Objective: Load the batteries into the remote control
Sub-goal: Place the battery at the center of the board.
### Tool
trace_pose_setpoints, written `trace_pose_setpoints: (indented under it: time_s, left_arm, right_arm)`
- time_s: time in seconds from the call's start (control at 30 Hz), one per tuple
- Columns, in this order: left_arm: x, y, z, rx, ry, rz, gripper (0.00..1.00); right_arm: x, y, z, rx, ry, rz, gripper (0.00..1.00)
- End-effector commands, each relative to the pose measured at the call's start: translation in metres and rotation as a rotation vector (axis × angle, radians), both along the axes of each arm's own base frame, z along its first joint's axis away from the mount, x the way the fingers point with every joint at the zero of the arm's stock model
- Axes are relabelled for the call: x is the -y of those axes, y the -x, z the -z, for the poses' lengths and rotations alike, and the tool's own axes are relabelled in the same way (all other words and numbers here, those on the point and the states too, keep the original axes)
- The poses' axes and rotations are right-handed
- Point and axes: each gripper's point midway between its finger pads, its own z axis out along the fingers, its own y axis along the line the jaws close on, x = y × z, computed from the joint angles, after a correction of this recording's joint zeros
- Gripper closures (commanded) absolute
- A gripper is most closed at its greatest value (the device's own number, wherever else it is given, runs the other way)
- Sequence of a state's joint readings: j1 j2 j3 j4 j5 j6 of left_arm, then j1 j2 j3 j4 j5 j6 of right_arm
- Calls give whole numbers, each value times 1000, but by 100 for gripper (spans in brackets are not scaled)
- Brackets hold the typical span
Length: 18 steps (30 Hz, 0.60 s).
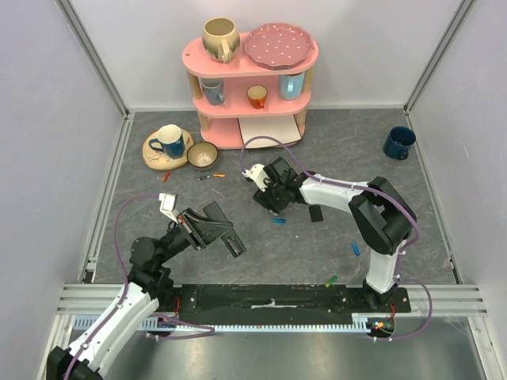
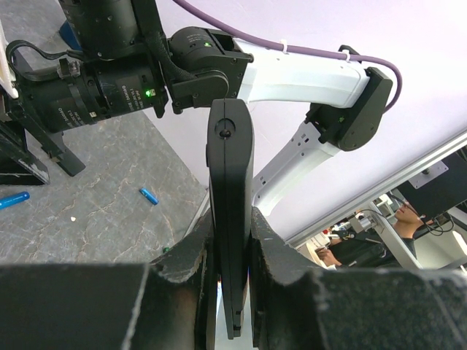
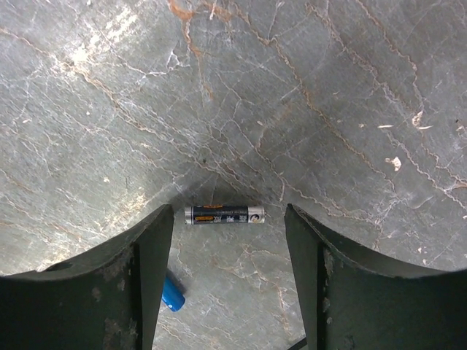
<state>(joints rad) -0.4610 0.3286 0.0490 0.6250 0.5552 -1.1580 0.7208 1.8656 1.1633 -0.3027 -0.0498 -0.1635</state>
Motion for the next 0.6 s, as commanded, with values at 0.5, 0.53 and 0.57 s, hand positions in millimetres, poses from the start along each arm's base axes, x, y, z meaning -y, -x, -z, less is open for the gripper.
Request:
trace_pose_setpoints:
  time_s: [0.5, 0.53, 0.57]
  left_arm:
    - [-3, -5, 53, -65, -49, -37, 98]
    - [-3, -5, 53, -66, -49, -39, 98]
    - [-3, -6, 52, -66, -49, -39, 98]
  right_arm:
    - [7, -28, -63, 4, -246, 757, 32]
    - [10, -22, -54, -21, -251, 804, 34]
    - [8, -19, -53, -43, -287, 872, 37]
